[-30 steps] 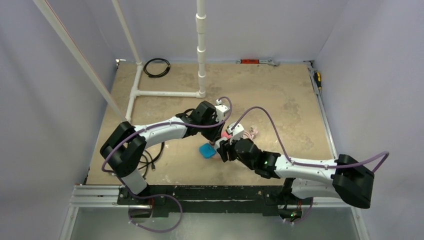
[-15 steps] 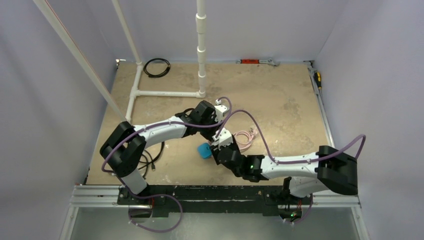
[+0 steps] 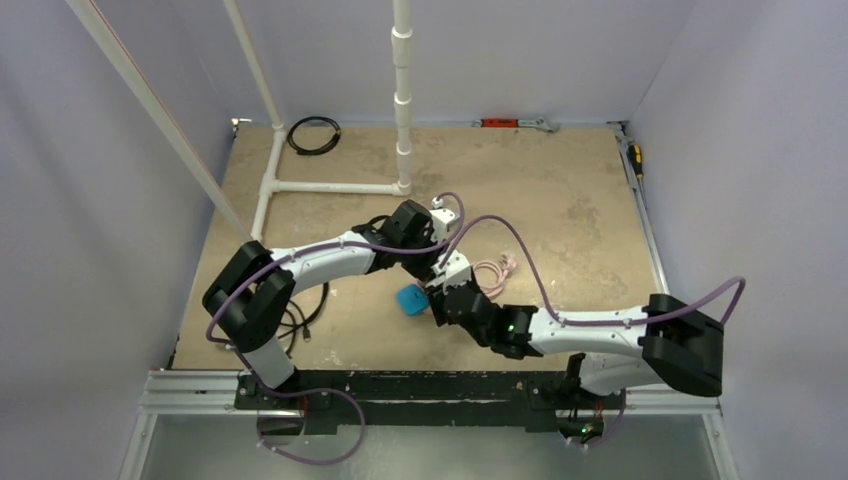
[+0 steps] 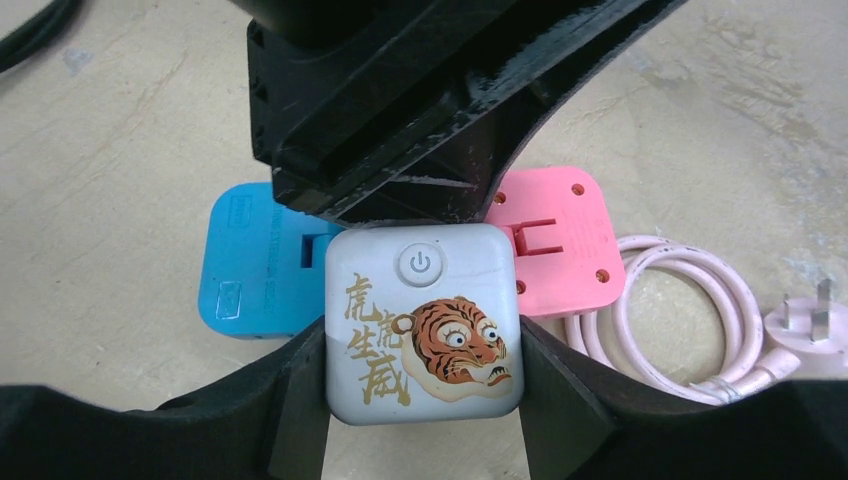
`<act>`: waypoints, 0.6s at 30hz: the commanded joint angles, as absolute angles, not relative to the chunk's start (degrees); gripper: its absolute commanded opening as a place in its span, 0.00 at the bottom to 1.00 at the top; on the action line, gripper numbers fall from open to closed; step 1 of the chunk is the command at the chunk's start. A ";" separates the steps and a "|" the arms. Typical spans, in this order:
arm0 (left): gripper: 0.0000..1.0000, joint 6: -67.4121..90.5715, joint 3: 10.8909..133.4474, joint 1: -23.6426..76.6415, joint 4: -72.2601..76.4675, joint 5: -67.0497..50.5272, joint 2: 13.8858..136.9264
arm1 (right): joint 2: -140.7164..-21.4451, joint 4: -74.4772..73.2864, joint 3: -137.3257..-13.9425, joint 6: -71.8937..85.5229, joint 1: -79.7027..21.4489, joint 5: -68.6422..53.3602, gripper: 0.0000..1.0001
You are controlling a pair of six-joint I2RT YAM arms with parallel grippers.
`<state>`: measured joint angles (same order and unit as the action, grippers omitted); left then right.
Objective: Pull the plug off the socket
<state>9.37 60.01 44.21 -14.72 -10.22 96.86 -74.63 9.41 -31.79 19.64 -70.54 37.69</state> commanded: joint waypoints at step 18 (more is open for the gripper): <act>0.00 9.19 56.61 44.65 -22.42 -3.27 103.54 | -66.29 18.04 -25.75 24.61 -48.08 6.87 0.00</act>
